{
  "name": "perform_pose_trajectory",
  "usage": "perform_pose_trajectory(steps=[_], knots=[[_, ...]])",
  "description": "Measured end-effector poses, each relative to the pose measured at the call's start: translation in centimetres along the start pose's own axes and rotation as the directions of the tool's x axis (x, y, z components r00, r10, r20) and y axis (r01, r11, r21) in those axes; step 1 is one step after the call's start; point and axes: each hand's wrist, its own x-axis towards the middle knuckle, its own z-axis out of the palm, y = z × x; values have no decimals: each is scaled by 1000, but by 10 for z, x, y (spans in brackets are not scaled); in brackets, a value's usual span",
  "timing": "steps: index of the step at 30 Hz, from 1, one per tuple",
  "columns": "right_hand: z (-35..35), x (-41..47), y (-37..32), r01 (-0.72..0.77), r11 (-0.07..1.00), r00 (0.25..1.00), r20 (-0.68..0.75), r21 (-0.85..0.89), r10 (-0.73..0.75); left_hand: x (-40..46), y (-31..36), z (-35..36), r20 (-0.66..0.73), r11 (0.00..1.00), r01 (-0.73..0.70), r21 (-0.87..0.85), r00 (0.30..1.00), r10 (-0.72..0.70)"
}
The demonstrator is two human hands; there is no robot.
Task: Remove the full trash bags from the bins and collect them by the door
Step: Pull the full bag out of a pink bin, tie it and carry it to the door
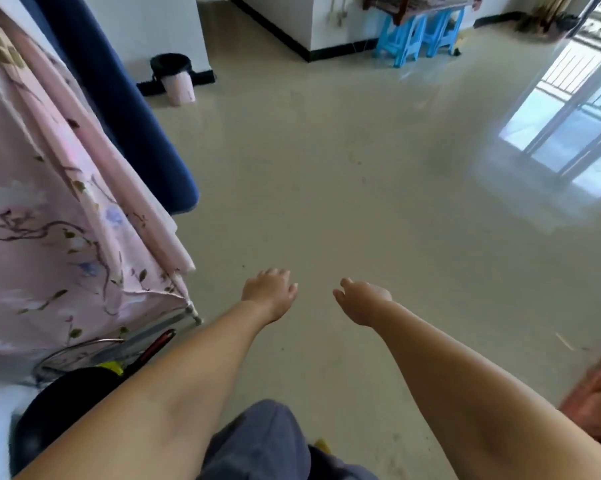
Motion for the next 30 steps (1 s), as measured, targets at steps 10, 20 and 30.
perform_pose_trajectory(steps=[10, 20, 30], knots=[[-141, 232, -24, 70, 997, 997, -34, 27, -69, 220, -76, -99, 1, 982, 172, -81, 985, -172], [-289, 446, -53, 164, 985, 985, -52, -48, -167, 417, -148, -209, -18, 961, 255, -104, 966, -259], [-425, 669, -102, 368, 908, 927, 3, -199, -375, 595, -216, -293, -25, 854, 466, -231, 875, -484]])
